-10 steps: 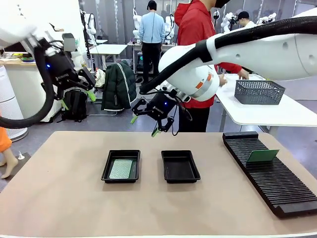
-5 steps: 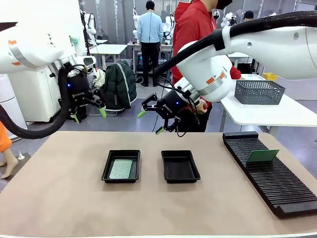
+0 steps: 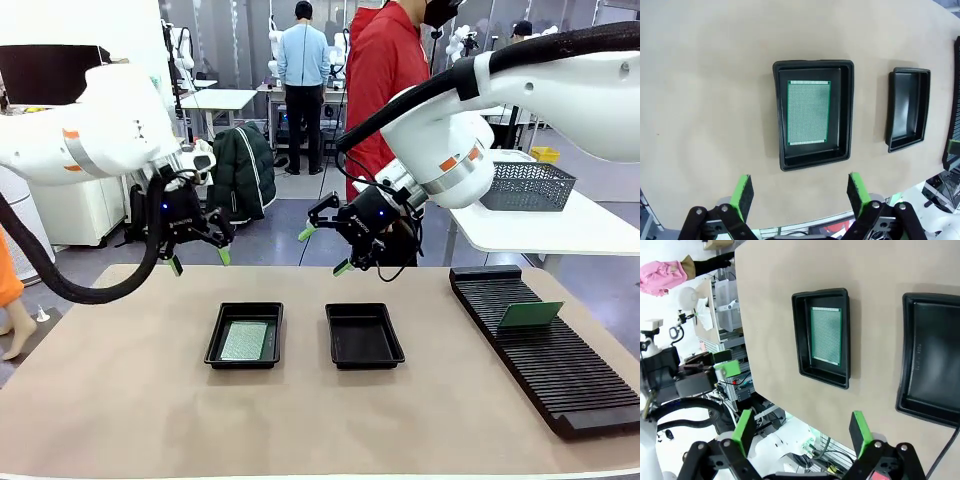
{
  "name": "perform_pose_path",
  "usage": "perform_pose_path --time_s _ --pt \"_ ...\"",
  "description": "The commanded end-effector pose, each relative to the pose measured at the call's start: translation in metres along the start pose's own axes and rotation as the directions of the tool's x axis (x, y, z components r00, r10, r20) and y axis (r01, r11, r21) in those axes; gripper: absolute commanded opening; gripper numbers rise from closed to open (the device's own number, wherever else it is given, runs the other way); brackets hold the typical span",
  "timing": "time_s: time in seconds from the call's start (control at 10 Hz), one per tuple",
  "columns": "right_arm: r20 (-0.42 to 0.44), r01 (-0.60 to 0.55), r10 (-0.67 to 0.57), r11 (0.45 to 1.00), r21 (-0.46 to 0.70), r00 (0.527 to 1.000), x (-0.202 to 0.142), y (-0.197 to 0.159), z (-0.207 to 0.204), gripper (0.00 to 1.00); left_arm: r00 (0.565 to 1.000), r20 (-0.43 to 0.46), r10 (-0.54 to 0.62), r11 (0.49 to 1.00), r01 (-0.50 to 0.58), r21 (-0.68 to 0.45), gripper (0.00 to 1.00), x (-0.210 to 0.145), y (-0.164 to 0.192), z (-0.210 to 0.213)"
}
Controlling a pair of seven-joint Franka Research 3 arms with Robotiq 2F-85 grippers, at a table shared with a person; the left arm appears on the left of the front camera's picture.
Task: Inspect and transfer BCBs to ESD trays.
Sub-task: Pick up the ESD tray and place it on the left side of the table.
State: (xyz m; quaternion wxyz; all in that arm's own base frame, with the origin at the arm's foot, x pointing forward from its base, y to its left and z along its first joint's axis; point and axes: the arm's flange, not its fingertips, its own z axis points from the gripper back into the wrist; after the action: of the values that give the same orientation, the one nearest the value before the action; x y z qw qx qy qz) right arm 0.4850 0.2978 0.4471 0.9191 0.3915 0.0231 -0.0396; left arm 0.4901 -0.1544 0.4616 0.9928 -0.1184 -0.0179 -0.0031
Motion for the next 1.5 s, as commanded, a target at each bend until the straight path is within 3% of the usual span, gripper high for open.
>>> perform_pose_path --time_s 0.0,0.1,1.4 --pt "-0.016 -0.015 0.015 0.999 0.041 1.000 -0.006 -0.014 0.008 1.00 0.999 0.006 0.037 0.997 -0.037 0.066 1.00 0.003 -0.007 -0.026" --pt "0.000 0.000 0.000 1.000 0.000 1.000 0.000 0.000 0.000 1.00 0.999 0.006 0.049 0.996 -0.049 0.079 1.00 0.004 -0.008 -0.036" --pt "0.000 0.000 0.000 1.000 0.000 1.000 0.000 0.000 0.000 1.00 1.000 -0.024 0.003 0.979 0.001 0.202 1.00 0.013 0.006 -0.163"
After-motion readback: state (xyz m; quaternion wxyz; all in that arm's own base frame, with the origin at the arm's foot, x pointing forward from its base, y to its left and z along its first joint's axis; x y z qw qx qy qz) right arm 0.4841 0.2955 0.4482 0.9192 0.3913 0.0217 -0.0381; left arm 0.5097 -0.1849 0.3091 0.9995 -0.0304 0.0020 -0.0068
